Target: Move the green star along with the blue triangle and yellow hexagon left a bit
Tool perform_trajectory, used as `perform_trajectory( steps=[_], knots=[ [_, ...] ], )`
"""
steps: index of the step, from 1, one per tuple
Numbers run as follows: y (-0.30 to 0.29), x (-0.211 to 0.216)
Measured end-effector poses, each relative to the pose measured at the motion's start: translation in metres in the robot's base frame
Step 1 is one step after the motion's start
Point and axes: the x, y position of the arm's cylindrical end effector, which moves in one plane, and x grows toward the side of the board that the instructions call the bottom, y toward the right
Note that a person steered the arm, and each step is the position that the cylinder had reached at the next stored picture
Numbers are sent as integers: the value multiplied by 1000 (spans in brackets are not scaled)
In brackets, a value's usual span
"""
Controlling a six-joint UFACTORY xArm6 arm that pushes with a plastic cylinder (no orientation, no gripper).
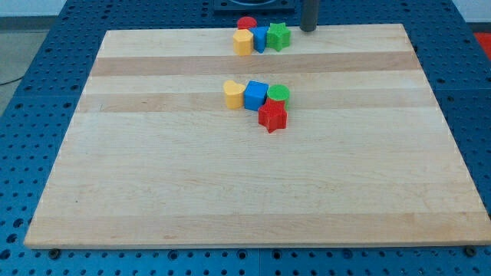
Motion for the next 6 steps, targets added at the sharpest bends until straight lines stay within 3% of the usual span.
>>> perform_trajectory(
  steps=[6],
  knots=[
    [-24, 43]
  ],
)
